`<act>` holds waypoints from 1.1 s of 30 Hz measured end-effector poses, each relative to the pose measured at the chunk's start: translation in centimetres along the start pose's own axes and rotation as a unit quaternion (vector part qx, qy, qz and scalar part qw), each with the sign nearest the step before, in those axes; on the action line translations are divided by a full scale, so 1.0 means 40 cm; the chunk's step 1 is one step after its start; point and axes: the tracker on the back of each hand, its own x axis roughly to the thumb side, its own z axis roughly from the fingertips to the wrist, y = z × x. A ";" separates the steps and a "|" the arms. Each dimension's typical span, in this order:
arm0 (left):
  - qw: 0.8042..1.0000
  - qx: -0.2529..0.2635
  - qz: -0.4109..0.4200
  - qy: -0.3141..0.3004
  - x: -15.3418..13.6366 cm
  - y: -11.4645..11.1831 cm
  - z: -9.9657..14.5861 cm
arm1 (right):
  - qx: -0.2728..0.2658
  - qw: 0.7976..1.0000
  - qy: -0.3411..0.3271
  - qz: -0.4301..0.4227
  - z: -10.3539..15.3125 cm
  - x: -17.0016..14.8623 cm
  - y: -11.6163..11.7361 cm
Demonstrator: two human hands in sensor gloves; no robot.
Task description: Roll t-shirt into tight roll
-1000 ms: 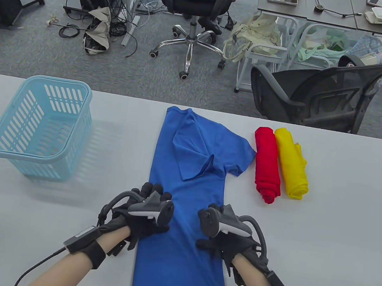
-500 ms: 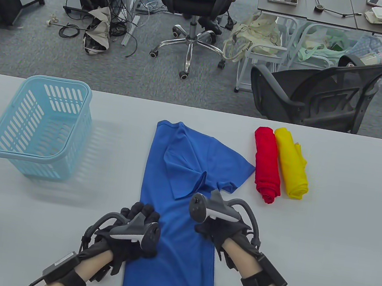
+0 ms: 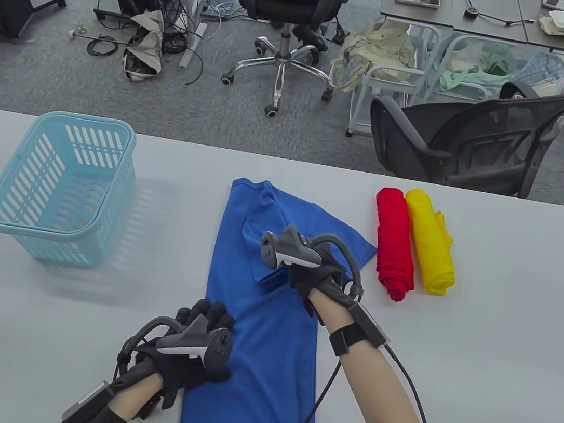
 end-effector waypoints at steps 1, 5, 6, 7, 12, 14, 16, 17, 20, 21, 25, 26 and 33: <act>1.000 0.000 0.000 0.000 0.000 0.000 -0.001 | -0.010 0.999 0.025 -0.018 -0.001 -0.027 -0.007; 1.000 -0.004 0.003 0.000 0.000 -0.001 -0.003 | -0.022 0.961 0.195 -0.197 -0.006 -0.205 0.010; 1.000 -0.010 0.007 0.000 0.000 -0.002 -0.004 | 0.010 0.950 0.228 -0.212 -0.007 -0.240 0.030; 1.000 -0.013 0.010 -0.001 0.000 -0.001 -0.002 | 0.041 0.946 0.255 -0.198 -0.006 -0.259 0.045; 1.000 -0.016 0.011 -0.003 0.000 0.001 -0.002 | 0.022 0.940 0.274 -0.202 0.034 -0.283 0.044; 1.000 -0.007 0.011 0.017 -0.002 0.009 0.004 | 0.006 0.948 0.257 -0.187 0.052 -0.271 0.026; 0.997 0.012 -0.026 0.069 -0.011 0.035 0.017 | -0.025 0.960 0.205 -0.187 0.071 -0.241 0.007; 0.997 0.029 -0.025 0.064 -0.017 0.049 0.013 | -0.035 0.965 0.164 -0.202 0.073 -0.225 0.006; 0.997 0.009 0.070 0.041 -0.024 0.045 -0.027 | 0.015 0.957 0.058 -0.285 0.060 -0.152 0.031; 0.997 -0.009 0.070 0.043 -0.027 0.027 -0.039 | 0.033 0.955 0.036 -0.294 0.050 -0.135 0.044; 0.998 -0.017 0.002 0.067 -0.055 0.015 -0.017 | 0.152 0.963 0.021 -0.221 -0.010 -0.082 0.125; 0.997 -0.029 0.011 0.065 -0.064 0.011 -0.014 | 0.170 0.962 0.014 -0.214 -0.021 -0.083 0.134; 0.996 -0.044 0.049 0.067 -0.080 -0.004 0.002 | 0.180 0.922 0.097 -0.330 -0.071 -0.156 0.161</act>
